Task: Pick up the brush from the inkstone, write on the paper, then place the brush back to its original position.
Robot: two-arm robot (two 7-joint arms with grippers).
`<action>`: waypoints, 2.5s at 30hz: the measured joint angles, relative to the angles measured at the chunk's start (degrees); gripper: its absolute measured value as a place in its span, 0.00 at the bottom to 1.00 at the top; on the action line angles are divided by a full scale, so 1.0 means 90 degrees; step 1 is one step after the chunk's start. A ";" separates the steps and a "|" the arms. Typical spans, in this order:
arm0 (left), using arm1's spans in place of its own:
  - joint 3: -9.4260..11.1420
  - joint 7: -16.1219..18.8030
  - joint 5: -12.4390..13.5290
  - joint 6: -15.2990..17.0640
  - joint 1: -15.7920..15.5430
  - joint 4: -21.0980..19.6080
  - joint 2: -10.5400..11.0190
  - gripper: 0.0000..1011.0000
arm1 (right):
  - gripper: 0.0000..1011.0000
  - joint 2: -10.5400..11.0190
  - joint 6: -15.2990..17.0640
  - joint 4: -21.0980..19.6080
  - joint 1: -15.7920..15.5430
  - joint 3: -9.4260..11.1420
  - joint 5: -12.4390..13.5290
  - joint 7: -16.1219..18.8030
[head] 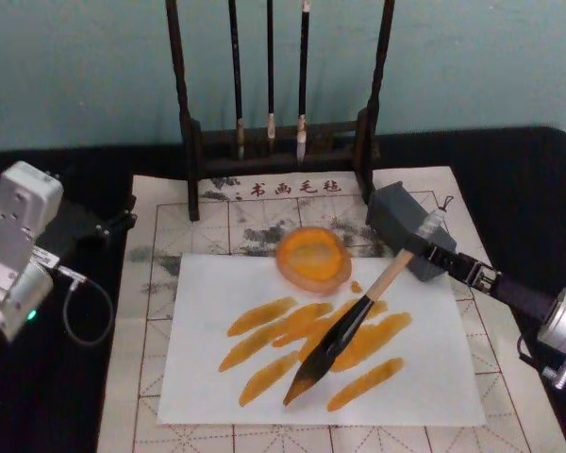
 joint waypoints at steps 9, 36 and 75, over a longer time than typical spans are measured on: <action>0.0000 0.0000 0.0000 0.0000 0.0000 0.0000 0.0000 0.99 | 0.18 -0.0038 -0.0088 0.0144 0.0133 -0.0170 0.0031 -0.0024; 0.0000 0.0000 0.0000 0.0000 0.0000 0.0000 0.0000 0.99 | 0.18 0.0061 -0.0278 0.0257 0.0267 -0.0459 0.0028 -0.0130; 0.0000 0.0000 0.0000 0.0000 -0.0001 0.0000 0.0000 0.99 | 0.18 0.0271 -0.0487 0.0251 0.0049 -0.0121 0.0137 -0.0308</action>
